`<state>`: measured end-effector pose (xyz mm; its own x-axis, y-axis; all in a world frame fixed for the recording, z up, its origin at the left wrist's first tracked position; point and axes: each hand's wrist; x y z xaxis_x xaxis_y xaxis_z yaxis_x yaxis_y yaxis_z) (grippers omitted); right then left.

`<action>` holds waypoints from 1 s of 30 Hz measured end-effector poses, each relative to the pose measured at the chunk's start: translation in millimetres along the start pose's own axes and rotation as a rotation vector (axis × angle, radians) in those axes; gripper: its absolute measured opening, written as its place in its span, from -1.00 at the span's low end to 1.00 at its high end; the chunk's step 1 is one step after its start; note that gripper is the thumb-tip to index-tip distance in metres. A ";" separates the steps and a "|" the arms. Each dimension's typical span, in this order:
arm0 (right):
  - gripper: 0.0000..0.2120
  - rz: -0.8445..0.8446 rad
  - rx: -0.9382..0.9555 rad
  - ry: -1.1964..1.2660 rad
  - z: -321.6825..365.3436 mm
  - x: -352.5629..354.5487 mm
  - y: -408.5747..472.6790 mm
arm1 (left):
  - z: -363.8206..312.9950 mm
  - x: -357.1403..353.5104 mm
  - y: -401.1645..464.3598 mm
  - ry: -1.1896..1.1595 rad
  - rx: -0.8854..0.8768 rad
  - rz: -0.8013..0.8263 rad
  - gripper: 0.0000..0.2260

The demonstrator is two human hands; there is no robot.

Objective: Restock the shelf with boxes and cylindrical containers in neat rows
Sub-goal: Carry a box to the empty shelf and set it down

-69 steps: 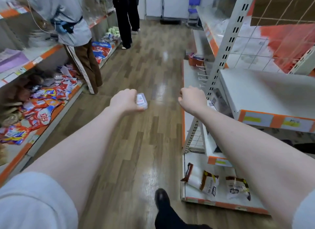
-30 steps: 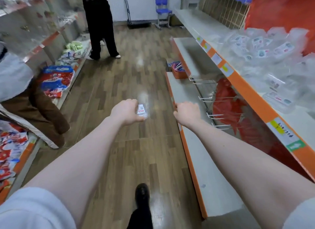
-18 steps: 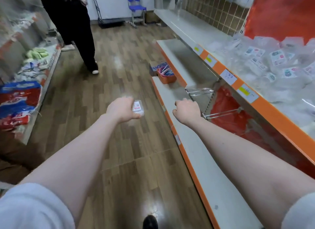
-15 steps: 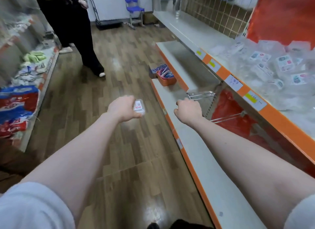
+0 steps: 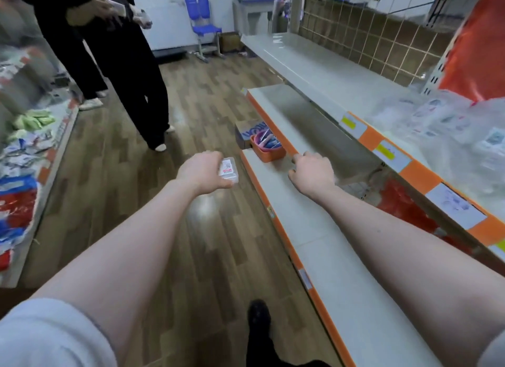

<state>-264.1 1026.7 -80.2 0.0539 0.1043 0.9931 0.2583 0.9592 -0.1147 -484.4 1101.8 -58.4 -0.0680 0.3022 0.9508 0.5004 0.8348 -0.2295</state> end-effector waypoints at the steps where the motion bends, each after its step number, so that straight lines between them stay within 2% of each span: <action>1: -0.71 0.000 -0.007 0.010 -1.2 1.3 19.4 | 2.0 5.4 19.5 0.005 -0.007 0.008 -0.66; 5: -0.70 -0.038 -0.036 0.024 -7.1 17.5 107.3 | 12.6 41.3 110.7 0.033 -0.025 0.025 -0.63; 11: -0.70 -0.074 -0.072 0.034 -14.2 50.0 195.5 | 18.6 89.8 198.2 0.020 -0.076 -0.019 -0.50; 19: -0.71 -0.084 -0.139 0.033 -12.1 69.0 297.9 | 47.2 128.4 313.4 0.032 -0.159 -0.035 -0.51; 24: -0.68 -0.087 -0.221 0.028 2.2 67.9 374.7 | 81.5 145.6 402.9 0.029 -0.252 -0.012 -0.61; 30: -0.67 -0.061 -0.368 0.052 41.9 73.7 472.5 | 137.4 188.5 516.8 0.033 -0.427 0.045 -0.60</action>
<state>-178.5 1498.6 -60.2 0.0743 0.0277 0.9969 0.5913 0.8037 -0.0664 -357.2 1653.4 -26.5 -0.0143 0.3135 0.9495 0.8152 0.5535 -0.1705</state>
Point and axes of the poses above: each hand's wrist, its own y-axis towards the middle knuckle, its own x-axis out of the back of the hand, z = x × y, and after that the axes turned 13 degrees about z, right-handed
